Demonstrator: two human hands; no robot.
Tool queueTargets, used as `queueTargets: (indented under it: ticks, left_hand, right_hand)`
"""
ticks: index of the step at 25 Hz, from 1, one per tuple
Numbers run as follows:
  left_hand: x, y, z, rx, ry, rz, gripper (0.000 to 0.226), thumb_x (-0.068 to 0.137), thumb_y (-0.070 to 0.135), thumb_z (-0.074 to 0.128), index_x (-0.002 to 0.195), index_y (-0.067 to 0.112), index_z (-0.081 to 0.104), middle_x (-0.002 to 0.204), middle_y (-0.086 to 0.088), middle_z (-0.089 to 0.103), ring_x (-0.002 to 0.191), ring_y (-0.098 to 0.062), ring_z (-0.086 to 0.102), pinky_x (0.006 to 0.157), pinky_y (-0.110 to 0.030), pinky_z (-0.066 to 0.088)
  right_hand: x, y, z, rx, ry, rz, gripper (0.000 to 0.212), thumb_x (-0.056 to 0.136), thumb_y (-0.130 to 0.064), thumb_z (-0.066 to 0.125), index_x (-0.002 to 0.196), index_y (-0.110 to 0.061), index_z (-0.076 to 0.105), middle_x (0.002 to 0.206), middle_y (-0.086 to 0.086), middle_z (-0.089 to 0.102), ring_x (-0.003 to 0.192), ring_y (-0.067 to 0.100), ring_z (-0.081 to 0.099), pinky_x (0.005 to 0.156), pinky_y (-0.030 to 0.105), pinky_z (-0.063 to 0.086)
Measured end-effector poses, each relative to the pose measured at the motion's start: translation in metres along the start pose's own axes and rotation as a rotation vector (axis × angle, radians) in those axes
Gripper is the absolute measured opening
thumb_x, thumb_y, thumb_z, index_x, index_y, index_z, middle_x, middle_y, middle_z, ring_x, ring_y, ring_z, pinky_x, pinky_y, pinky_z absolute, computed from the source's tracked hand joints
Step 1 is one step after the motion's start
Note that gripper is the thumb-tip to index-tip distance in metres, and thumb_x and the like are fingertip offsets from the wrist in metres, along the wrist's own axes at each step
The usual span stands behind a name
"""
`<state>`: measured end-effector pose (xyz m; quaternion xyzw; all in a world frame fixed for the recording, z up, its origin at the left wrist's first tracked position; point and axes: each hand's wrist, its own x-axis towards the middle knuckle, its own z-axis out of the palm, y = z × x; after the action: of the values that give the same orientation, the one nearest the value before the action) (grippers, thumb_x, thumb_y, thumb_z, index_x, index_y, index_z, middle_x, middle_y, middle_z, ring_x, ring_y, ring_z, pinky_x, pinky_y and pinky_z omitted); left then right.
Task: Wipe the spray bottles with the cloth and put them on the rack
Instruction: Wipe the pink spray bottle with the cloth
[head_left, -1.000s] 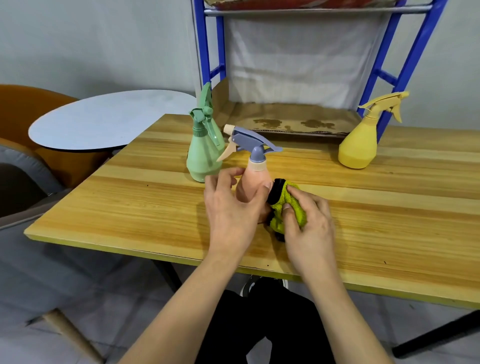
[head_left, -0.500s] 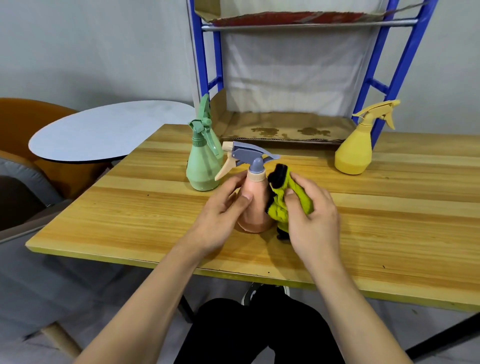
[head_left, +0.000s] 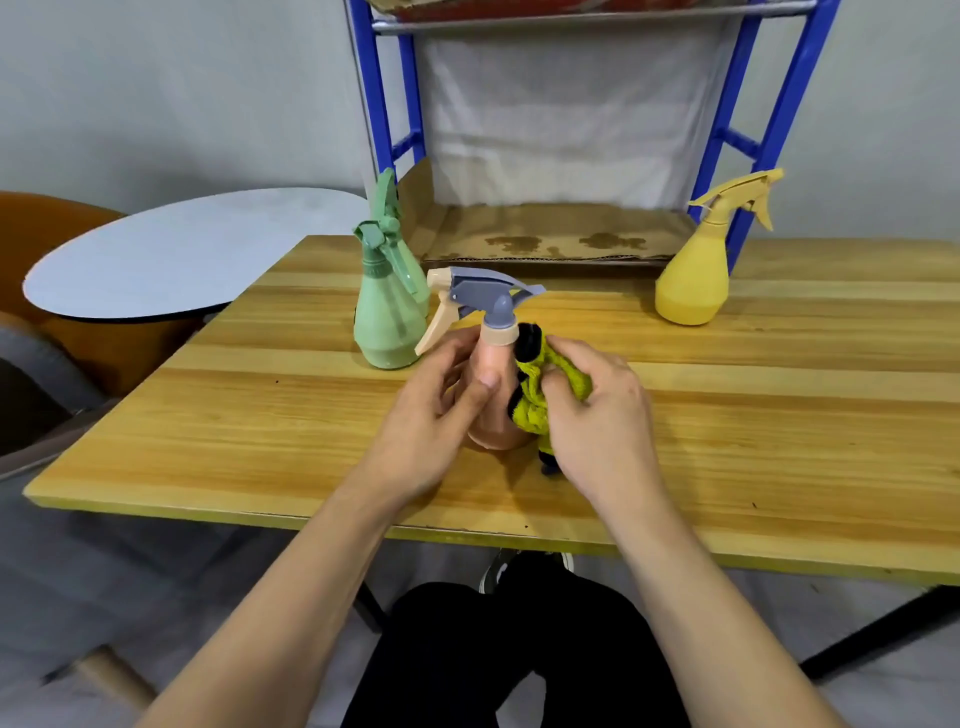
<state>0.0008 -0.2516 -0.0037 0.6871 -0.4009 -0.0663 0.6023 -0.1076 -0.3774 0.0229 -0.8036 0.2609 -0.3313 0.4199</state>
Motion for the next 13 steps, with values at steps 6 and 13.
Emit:
queueTargets:
  ticks: [6, 13]
  left_hand:
    - [0.000, 0.000, -0.004, 0.030, 0.018, -0.008, 0.038, 0.103, 0.018, 0.059, 0.141, 0.017, 0.053, 0.129, 0.027, 0.063, 0.126, -0.003, 0.060, 0.103, -0.022, 0.051]
    - [-0.002, 0.000, -0.005, 0.086, 0.032, -0.026, 0.041, 0.103, 0.027, 0.062, 0.143, 0.023, 0.053, 0.134, 0.013, 0.064, 0.128, -0.008, 0.061, 0.104, -0.037, 0.055]
  right_hand:
    - [-0.014, 0.005, 0.006, -0.007, -0.020, 0.003, 0.039, 0.097, -0.017, 0.059, 0.133, -0.027, 0.065, 0.105, -0.014, 0.051, 0.111, 0.010, 0.053, 0.090, 0.008, 0.026]
    - [0.004, -0.007, 0.001, 0.065, -0.065, -0.100, 0.038, 0.097, -0.019, 0.060, 0.132, -0.031, 0.066, 0.121, -0.009, 0.057, 0.110, 0.001, 0.053, 0.104, 0.018, 0.037]
